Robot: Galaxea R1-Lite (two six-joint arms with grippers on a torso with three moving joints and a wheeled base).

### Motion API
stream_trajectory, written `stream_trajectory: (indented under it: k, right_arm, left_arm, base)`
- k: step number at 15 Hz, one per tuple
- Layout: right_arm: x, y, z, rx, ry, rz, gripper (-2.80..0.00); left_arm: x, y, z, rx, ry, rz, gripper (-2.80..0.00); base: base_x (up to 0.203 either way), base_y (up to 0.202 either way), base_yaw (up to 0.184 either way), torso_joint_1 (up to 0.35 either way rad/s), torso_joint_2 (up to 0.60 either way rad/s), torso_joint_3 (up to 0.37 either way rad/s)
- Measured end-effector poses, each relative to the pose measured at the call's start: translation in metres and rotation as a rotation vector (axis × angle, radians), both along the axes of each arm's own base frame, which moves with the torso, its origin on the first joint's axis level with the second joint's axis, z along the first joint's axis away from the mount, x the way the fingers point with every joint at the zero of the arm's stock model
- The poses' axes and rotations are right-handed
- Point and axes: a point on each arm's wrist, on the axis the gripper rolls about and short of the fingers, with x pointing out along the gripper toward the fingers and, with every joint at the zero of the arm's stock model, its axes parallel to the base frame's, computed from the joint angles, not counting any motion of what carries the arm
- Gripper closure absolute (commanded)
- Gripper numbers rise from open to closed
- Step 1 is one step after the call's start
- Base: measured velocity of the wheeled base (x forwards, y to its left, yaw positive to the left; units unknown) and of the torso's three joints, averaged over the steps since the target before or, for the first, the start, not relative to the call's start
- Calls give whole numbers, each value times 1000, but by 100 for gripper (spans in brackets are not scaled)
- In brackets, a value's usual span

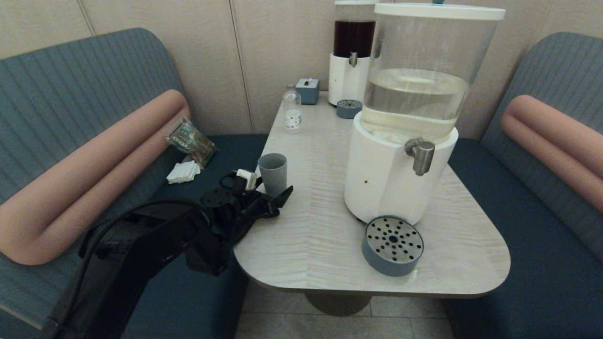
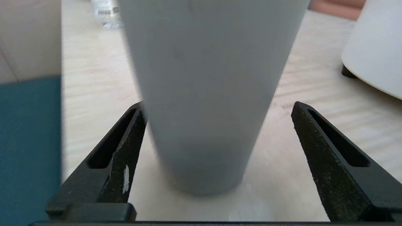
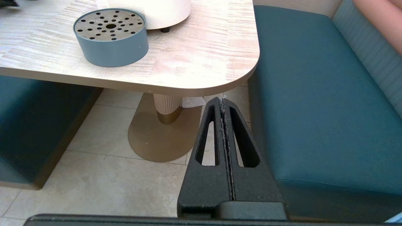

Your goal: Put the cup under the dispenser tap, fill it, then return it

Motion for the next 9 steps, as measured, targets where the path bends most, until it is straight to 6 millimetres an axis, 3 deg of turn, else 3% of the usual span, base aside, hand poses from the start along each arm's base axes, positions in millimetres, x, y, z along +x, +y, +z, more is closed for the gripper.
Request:
stream_trajectory:
  k: [8,9]
  right_arm:
    - [0,0,0,0,0,0,0]
    - [0,0,0,0,0,0,0]
  left_arm:
    - [-69,18,35,58,123,3,-280]
    - [-79,21,41,66,129,4,0]
  base:
    - [0,0,0,0,0,0]
    - [0,0,0,0,0,0]
